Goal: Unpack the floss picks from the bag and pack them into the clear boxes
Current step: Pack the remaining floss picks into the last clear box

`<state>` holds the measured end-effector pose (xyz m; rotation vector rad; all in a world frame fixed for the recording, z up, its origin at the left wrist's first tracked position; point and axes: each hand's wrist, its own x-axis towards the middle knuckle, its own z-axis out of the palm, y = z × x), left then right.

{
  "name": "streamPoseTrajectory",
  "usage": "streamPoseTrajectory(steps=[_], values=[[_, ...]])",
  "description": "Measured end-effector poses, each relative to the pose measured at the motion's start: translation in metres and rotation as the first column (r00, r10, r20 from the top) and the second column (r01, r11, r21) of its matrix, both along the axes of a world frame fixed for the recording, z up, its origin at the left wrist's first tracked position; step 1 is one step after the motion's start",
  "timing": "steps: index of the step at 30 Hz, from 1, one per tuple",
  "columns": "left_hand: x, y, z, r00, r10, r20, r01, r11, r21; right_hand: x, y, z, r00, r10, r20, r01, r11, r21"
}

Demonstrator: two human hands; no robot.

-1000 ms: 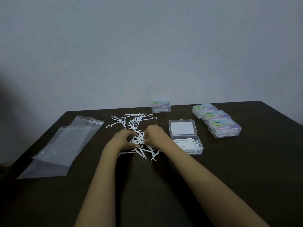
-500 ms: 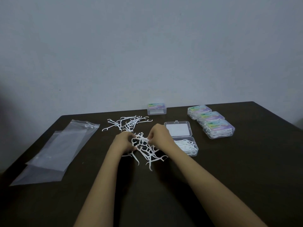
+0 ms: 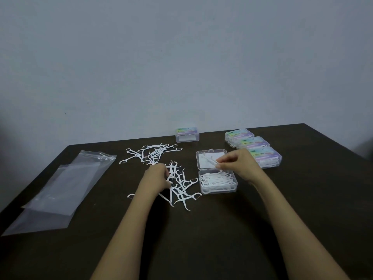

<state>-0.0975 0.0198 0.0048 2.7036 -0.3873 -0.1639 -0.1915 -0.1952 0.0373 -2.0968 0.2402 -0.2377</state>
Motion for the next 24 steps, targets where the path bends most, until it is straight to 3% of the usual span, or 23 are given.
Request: streamPoseTrajectory(steps=[3, 6, 13, 17, 21, 24], values=[[-0.002, -0.002, 0.001, 0.998, -0.020, 0.054, 0.023, 0.998, -0.055, -0.002, -0.005, -0.005, 0.999, 0.037, -0.019, -0.038, 0.998, -0.041], [-0.004, -0.004, 0.004, 0.989, -0.040, 0.142, 0.069, 0.975, -0.210, 0.000, -0.005, -0.006, 0.997, 0.078, -0.020, -0.080, 0.994, -0.073], [-0.027, -0.027, 0.016, 0.959, -0.080, 0.273, 0.227, 0.791, -0.568, 0.000, -0.023, -0.008, 0.998, -0.019, 0.066, 0.024, 0.997, -0.077], [-0.040, -0.053, 0.013, 0.921, -0.181, 0.346, 0.354, 0.761, -0.544, -0.002, -0.033, -0.009, 0.998, -0.056, 0.042, 0.060, 0.994, -0.094], [-0.047, -0.079, 0.007, 0.868, -0.266, 0.420, 0.445, 0.793, -0.416, -0.003, -0.035, -0.008, 0.998, -0.041, 0.038, 0.045, 0.994, -0.100], [-0.046, -0.083, 0.003, 0.877, -0.284, 0.387, 0.426, 0.832, -0.355, -0.003, -0.033, -0.009, 1.000, -0.024, 0.015, 0.026, 0.992, -0.127]])
